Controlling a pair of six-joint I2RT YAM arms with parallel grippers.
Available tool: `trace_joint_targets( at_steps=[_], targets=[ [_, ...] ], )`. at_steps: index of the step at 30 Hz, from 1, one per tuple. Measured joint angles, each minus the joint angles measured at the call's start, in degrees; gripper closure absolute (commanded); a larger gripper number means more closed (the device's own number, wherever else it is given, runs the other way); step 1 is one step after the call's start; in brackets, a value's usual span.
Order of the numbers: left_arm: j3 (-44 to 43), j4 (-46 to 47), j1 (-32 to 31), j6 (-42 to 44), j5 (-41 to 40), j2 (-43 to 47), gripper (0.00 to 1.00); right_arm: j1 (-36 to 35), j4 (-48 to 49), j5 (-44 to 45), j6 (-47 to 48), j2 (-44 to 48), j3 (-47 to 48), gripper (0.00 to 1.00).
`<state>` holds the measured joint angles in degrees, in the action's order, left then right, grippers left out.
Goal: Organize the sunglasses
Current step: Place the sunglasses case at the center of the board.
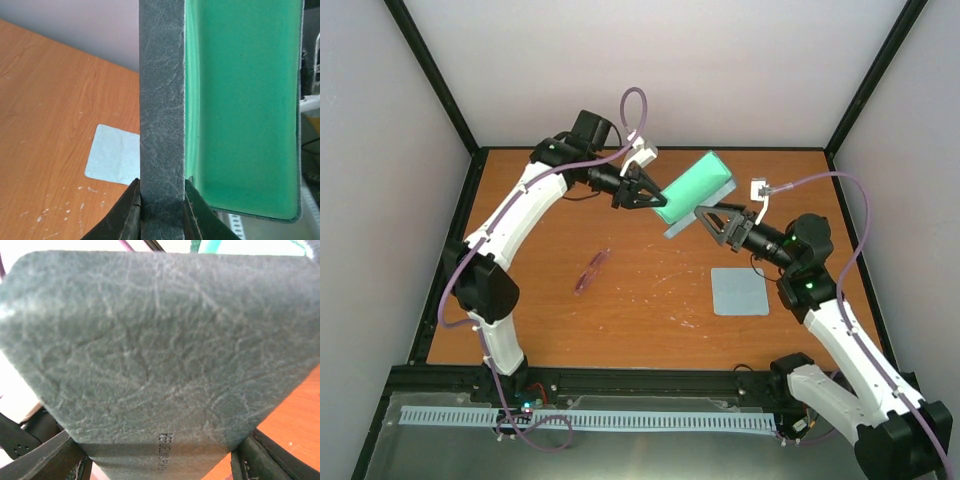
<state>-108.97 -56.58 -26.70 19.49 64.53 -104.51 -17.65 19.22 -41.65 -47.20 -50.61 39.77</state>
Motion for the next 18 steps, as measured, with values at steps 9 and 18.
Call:
trace_joint_targets(
  at_steps=[9, 18],
  targets=[
    [-1.36, -2.95, 0.09, 13.20, -14.82, -0.13, 0.99, -0.02, -31.10, 8.76, 6.08, 17.46, 1.25, 0.12],
    [4.11, -0.09, 1.75, 24.83, -27.56, -0.74, 0.99, -0.02, -52.83, 22.47, 5.57, 32.85, 1.97, 0.12]
  ],
)
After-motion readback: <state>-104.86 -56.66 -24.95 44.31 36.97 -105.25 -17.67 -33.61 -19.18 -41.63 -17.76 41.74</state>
